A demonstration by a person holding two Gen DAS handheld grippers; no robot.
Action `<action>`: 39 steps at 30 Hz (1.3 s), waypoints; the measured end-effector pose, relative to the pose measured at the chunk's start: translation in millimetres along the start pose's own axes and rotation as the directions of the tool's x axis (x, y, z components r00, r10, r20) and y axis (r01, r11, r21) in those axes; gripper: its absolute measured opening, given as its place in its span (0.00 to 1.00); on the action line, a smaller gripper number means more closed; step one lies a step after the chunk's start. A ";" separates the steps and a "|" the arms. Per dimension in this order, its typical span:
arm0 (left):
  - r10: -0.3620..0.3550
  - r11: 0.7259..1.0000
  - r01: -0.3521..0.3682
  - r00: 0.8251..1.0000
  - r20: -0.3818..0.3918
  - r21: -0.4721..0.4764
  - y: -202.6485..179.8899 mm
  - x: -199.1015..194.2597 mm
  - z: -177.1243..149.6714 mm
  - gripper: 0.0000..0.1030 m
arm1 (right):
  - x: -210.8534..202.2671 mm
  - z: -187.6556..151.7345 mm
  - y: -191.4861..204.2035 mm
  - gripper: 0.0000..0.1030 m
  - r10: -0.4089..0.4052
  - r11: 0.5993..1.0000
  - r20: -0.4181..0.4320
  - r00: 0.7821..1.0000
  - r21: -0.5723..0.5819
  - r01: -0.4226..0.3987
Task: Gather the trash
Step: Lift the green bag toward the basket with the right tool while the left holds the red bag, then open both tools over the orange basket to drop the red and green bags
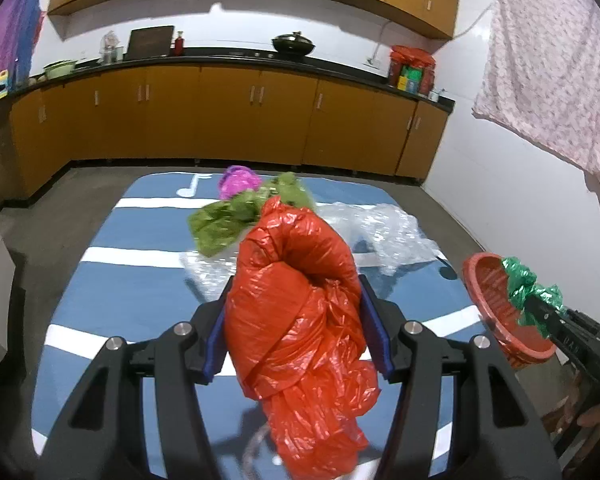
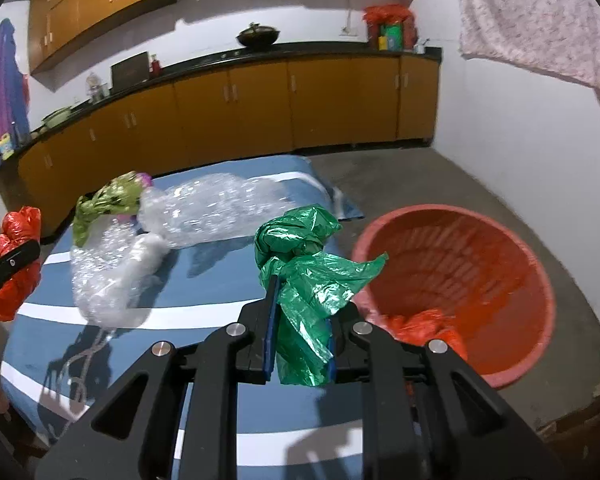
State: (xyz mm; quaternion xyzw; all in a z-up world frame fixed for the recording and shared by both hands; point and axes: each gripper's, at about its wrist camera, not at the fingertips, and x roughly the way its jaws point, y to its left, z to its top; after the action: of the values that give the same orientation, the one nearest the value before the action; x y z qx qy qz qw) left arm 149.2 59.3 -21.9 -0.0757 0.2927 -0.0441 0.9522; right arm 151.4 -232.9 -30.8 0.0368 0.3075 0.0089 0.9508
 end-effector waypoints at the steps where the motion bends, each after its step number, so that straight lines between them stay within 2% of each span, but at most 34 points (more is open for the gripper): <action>1: -0.006 1.000 0.006 1.000 -0.003 0.009 -5.1 1.4 0.2 0.54 | -1.6 -0.2 -5.3 0.18 -0.010 1.000 0.003 1.000 0.008 0.010; 9: -0.043 0.996 0.045 0.999 -0.025 0.077 -43.6 12.7 -2.5 0.54 | -4.9 -3.7 -41.3 0.18 -0.069 0.995 -0.002 0.998 0.075 0.069; 23: -0.106 0.982 0.117 0.991 -0.080 0.146 -93.0 33.5 -8.7 0.54 | -5.6 -11.7 -75.1 0.18 -0.121 0.985 -0.013 0.993 0.126 0.121; 33: -0.168 0.967 0.187 0.979 -0.119 0.173 -124.0 51.4 -8.5 0.54 | -2.3 -12.8 -94.1 0.18 -0.150 0.976 -0.015 0.989 0.155 0.151; 39: -0.218 0.952 0.244 0.965 -0.148 0.183 -152.0 68.8 -5.2 0.54 | -0.7 -6.6 -111.4 0.18 -0.183 0.967 -0.007 0.983 0.180 0.182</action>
State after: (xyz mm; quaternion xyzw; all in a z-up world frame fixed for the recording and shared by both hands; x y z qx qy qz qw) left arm 197.0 -99.7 -38.2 -0.0106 0.3351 -0.1892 0.9229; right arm 146.4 -343.6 -44.1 0.0943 0.3044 -0.1067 0.9418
